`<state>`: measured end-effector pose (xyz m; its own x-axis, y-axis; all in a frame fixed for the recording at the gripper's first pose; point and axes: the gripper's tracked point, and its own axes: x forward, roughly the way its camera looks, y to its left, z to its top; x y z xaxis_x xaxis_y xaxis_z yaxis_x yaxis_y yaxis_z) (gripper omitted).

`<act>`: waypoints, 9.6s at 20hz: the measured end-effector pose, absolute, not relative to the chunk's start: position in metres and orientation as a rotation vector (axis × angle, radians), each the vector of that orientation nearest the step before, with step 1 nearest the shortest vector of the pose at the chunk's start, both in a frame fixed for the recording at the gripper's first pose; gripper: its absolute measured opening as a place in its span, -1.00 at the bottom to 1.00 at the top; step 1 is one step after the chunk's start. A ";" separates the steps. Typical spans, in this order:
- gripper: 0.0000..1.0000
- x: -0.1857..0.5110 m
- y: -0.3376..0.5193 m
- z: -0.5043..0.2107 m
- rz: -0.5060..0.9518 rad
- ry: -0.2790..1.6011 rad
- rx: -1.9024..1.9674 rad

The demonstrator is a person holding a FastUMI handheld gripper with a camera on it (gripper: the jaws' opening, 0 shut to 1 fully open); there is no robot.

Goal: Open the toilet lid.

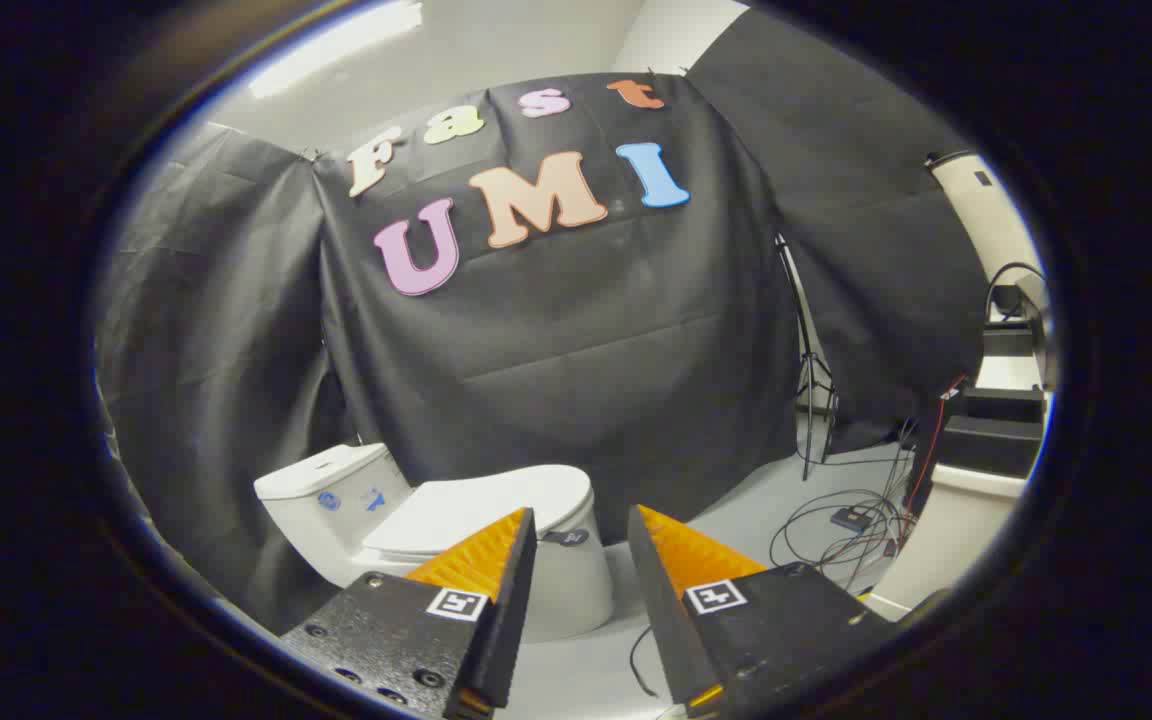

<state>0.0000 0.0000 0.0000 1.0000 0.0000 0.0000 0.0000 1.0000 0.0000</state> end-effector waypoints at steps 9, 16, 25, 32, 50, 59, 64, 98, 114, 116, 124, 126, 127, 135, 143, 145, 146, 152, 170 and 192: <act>0.13 0.003 -0.009 -0.006 -0.009 0.028 0.035; 0.13 0.006 -0.013 -0.009 -0.013 0.044 0.053; 0.12 0.034 0.009 0.003 0.027 0.061 0.104; 0.12 0.116 0.051 0.014 0.097 -0.017 0.293; 0.12 0.286 0.032 -0.132 0.070 0.145 1.149; -0.88 0.308 0.043 -0.121 0.073 0.215 1.146; -0.88 0.297 0.067 -0.067 0.160 0.120 0.996; -0.76 0.230 0.502 0.084 0.466 0.046 -0.162; -0.48 0.234 0.587 0.038 0.528 0.091 -0.366; -0.27 0.231 0.588 0.039 0.538 0.086 -0.356; 0.58 0.196 0.588 0.091 0.616 -0.023 -0.326; 0.59 0.187 0.580 0.112 0.618 -0.061 -0.324; 0.59 0.185 0.574 0.122 0.618 -0.075 -0.318; 0.56 0.176 0.481 0.205 0.493 -0.212 -0.347; 0.54 0.167 0.323 0.275 0.248 -0.312 -0.301; 0.54 0.159 0.282 0.282 0.200 -0.318 -0.290; 0.54 0.154 0.261 0.284 0.172 -0.316 -0.285; 0.55 0.118 0.161 0.279 0.030 -0.306 -0.271; 0.45 0.067 0.076 0.218 -0.037 -0.216 -0.208; 0.38 0.077 0.068 0.199 -0.024 -0.138 -0.206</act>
<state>0.0774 0.0679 0.1993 0.9902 -0.0091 0.1393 0.0375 0.9786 -0.2023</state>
